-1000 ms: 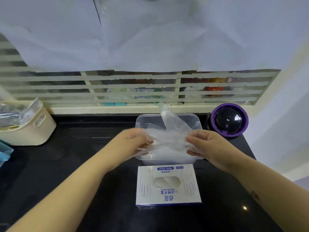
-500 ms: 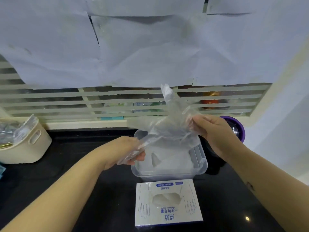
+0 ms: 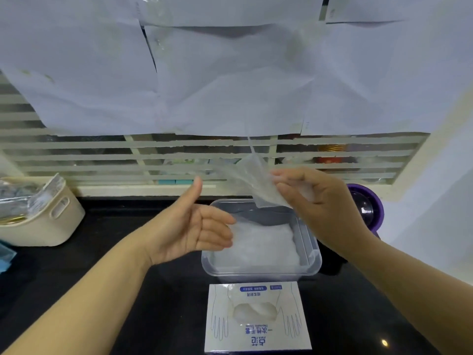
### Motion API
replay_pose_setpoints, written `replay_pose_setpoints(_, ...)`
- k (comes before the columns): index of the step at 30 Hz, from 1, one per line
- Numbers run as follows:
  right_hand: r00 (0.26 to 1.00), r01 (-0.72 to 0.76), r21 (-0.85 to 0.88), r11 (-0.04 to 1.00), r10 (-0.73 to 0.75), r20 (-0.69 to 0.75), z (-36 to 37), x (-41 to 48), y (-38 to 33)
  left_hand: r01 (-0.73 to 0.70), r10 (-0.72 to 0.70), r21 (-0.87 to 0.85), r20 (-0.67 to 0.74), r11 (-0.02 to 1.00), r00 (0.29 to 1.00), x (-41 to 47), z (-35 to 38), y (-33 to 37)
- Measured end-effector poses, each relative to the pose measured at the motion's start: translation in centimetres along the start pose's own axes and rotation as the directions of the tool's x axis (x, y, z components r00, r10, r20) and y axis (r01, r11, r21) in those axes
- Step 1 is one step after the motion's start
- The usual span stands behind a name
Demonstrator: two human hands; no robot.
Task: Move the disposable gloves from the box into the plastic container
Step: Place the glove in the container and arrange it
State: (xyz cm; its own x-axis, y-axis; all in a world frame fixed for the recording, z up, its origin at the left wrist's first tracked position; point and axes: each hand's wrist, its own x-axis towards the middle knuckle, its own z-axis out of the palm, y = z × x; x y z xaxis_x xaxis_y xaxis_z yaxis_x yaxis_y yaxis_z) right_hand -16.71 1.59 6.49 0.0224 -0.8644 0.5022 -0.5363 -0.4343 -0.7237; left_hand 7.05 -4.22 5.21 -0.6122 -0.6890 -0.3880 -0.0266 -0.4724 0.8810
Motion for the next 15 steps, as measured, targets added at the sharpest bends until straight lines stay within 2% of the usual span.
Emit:
replay_pose_setpoints(2,0.979,0.132,-0.044,0.99,-0.124,0.163,0.7,-1.0,0.2,0.089,-0.08,-0.044,0.177,0.995,0.981,0.8,1.1,-0.7)
replay_pose_setpoints(5,0.846,0.392,-0.121,0.912,-0.305,0.436,1.7,-2.5,0.5,0.145,-0.036,-0.318,0.325,0.937,0.945,1.9,2.6,-1.4)
replay_pose_setpoints(7,0.754,0.49,-0.143,0.86,-0.336,0.565,1.9,-3.3,1.0,0.194,-0.066,-0.427,0.297,0.883,0.953,2.3,3.4,-2.0)
replay_pose_setpoints(9,0.703,0.506,-0.157,0.848,-0.301,0.644,1.8,-3.9,1.5,0.159,-0.085,-0.43,0.187,0.889,0.979,2.9,3.6,-2.8)
replay_pose_setpoints(13,0.683,0.483,-0.166,0.86,-0.252,0.686,1.0,-4.4,2.2,0.169,-0.16,-0.417,0.057,0.893,0.985,3.8,4.3,-3.8)
replay_pose_setpoints(15,0.706,0.437,-0.148,0.887,-0.236,0.668,0.3,-4.4,2.6,0.167,-0.178,-0.468,0.021,0.868,0.984,4.4,4.5,-4.2)
